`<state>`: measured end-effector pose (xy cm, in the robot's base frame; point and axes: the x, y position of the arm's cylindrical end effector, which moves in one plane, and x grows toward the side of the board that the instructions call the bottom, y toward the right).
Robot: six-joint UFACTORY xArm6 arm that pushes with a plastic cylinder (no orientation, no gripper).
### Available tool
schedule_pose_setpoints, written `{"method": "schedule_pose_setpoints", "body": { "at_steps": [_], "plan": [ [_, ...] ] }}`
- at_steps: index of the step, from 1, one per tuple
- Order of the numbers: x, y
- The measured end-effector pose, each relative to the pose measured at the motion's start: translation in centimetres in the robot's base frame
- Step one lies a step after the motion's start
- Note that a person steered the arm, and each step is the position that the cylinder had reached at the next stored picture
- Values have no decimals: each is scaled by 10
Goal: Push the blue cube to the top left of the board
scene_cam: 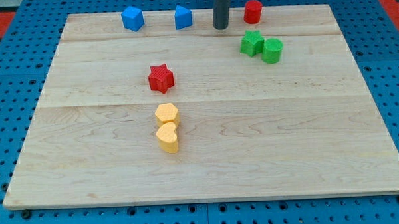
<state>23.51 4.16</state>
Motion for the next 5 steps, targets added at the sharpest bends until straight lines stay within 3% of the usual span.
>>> {"method": "schedule_pose_setpoints", "body": {
  "at_steps": [1, 2, 3, 5],
  "plan": [
    [-29, 12],
    [-33, 64],
    [-25, 74],
    [28, -43]
  ]
}}
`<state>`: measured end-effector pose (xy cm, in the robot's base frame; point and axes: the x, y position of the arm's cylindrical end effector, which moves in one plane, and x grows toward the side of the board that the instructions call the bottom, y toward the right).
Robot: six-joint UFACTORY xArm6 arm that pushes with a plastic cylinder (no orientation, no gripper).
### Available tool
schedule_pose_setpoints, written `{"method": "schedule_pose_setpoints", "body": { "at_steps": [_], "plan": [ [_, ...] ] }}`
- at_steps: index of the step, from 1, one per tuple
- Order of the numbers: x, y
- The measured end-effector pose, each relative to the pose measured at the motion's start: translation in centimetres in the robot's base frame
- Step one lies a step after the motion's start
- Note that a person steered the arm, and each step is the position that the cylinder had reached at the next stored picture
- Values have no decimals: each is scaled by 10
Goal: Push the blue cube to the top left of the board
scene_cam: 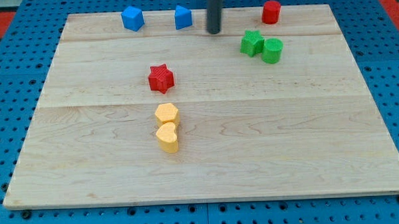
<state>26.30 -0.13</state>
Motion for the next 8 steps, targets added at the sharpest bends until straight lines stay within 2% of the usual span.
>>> {"method": "schedule_pose_setpoints", "body": {
  "at_steps": [1, 2, 3, 4, 5, 8],
  "plan": [
    [1, -80],
    [-30, -110],
    [-46, -82],
    [-49, -42],
    [-47, -27],
    [-45, -30]
  ]
}}
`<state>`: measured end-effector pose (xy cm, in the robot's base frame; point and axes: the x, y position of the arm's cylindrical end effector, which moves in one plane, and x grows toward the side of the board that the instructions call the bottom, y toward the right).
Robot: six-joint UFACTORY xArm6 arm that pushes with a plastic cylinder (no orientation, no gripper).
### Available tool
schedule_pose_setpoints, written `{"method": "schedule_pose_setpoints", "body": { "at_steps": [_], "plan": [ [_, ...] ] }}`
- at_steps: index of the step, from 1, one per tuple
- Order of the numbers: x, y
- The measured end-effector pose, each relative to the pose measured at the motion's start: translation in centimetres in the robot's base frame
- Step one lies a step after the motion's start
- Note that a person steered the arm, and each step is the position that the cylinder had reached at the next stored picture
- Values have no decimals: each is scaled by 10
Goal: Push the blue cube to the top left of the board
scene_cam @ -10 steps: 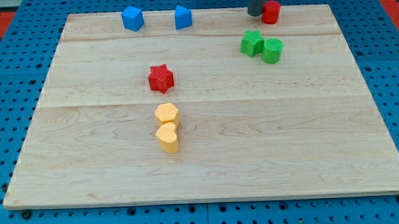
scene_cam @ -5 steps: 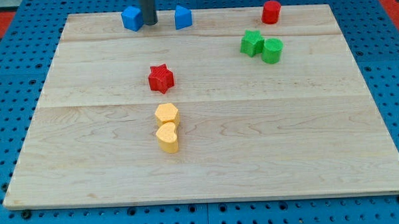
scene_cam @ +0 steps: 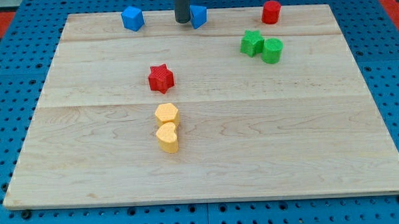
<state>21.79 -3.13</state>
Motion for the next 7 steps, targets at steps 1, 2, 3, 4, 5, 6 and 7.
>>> {"method": "schedule_pose_setpoints", "body": {
  "at_steps": [1, 2, 3, 4, 5, 6, 7],
  "plan": [
    [-1, -2],
    [-1, -4],
    [-1, -13],
    [-4, -41],
    [-5, -56],
    [-5, -59],
    [-6, -62]
  ]
}}
